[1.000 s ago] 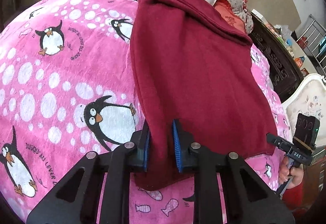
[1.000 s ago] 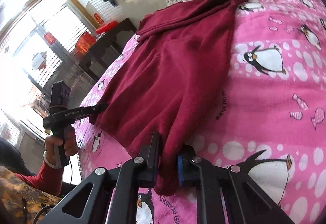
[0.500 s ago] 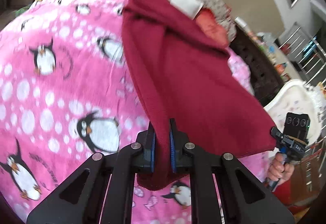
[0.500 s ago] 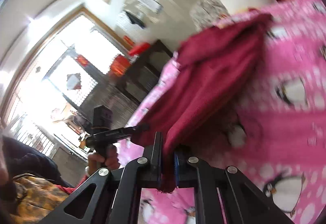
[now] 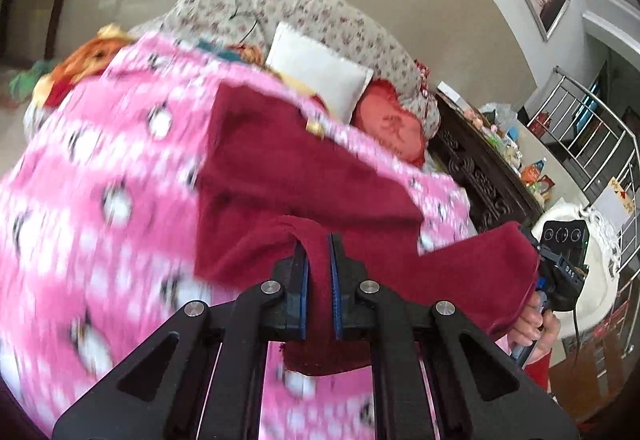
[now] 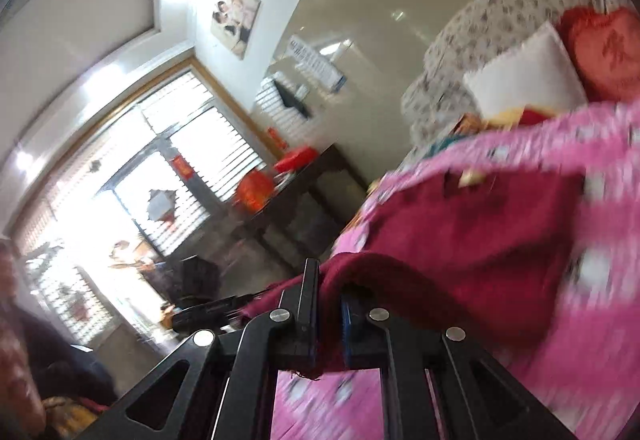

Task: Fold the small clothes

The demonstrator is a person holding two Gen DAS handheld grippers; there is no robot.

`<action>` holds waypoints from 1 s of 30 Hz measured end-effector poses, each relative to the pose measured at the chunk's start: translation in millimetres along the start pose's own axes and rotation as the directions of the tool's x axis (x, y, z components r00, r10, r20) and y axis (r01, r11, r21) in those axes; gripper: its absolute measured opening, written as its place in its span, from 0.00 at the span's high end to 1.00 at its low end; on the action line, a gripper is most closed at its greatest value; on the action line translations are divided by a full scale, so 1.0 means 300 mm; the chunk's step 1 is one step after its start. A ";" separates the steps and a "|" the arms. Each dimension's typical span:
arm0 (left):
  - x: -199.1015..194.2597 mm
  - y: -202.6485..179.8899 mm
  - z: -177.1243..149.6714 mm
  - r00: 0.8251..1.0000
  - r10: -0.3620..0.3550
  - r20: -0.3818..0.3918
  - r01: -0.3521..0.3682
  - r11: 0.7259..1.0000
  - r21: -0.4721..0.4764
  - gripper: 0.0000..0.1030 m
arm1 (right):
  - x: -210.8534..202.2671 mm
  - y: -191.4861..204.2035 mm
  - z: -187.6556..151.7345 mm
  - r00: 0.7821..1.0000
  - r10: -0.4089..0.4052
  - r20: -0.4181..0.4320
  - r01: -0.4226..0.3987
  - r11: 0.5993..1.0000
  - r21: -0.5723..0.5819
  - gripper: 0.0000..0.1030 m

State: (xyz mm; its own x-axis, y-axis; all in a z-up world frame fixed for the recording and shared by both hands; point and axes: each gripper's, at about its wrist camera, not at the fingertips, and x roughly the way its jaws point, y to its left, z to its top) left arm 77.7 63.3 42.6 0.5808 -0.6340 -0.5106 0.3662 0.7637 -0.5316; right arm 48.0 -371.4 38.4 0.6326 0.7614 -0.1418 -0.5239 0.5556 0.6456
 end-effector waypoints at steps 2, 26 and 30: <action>0.071 -0.004 0.111 1.000 0.018 0.011 -0.018 1.000 0.009 0.93 | 0.045 -0.060 0.090 0.999 -0.038 0.029 0.038 0.999 0.020 0.92; 0.449 0.145 0.543 0.985 0.132 0.108 -0.122 0.988 -0.091 0.19 | 0.295 -0.350 0.281 0.914 -0.406 -0.015 0.406 0.913 0.040 0.47; 0.473 0.126 0.526 0.990 0.127 0.064 -0.123 0.991 -0.058 0.19 | 0.496 -0.353 0.235 0.818 -0.556 -0.145 0.546 0.831 -0.108 0.47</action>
State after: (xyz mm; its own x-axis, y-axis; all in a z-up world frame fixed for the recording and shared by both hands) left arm 288.7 21.2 56.7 0.6676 -0.5229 -0.5299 0.2493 0.8278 -0.5026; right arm 237.9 -340.5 2.0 0.7264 0.3624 -0.5840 -0.1520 0.9134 0.3777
